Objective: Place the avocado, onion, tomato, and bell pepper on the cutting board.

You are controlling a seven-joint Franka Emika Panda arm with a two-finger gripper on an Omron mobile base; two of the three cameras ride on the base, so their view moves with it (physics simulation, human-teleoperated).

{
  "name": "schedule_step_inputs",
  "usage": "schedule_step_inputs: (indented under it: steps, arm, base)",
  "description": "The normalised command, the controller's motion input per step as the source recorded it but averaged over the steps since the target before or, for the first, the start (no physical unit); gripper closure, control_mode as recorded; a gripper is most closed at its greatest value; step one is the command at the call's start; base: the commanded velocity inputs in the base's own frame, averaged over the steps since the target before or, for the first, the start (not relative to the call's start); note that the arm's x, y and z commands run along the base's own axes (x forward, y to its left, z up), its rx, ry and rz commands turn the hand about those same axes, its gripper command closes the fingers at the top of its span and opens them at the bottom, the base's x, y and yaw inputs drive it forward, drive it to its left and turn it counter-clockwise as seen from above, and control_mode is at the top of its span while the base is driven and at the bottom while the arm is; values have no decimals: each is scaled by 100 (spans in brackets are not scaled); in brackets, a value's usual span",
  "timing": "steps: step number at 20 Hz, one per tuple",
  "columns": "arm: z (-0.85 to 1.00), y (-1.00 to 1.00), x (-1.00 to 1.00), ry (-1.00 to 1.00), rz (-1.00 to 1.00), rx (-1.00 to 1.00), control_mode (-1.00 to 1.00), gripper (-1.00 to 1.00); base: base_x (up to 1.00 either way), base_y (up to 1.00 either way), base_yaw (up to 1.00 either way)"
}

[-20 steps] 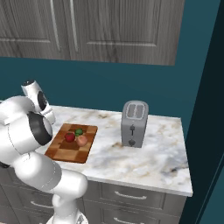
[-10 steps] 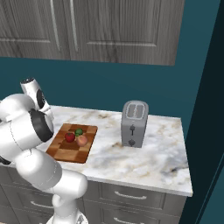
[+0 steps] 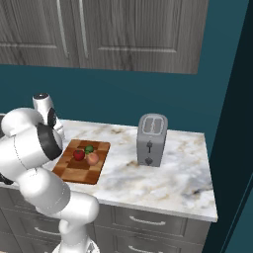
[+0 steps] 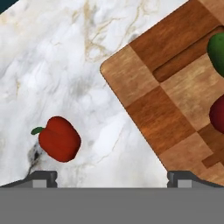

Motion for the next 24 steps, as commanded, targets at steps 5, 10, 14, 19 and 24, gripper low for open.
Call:
schedule_step_inputs:
  steps: [5,10,14,19,24]
  arm:
    - [0,10,5,-3,0,0,-100,-100]
    - [-3,29,34,0,0,0,-100,-100]
    - [-3,37,40,0,0,0,-100,-100]
    - [-1,18,6,0,0,-1,-100,-100]
    - [-4,15,2,0,0,0,-100,-100]
  base:
    - [0,0,0]
    - [0,0,0]
    - [0,0,0]
    - [0,0,0]
    - [0,0,0]
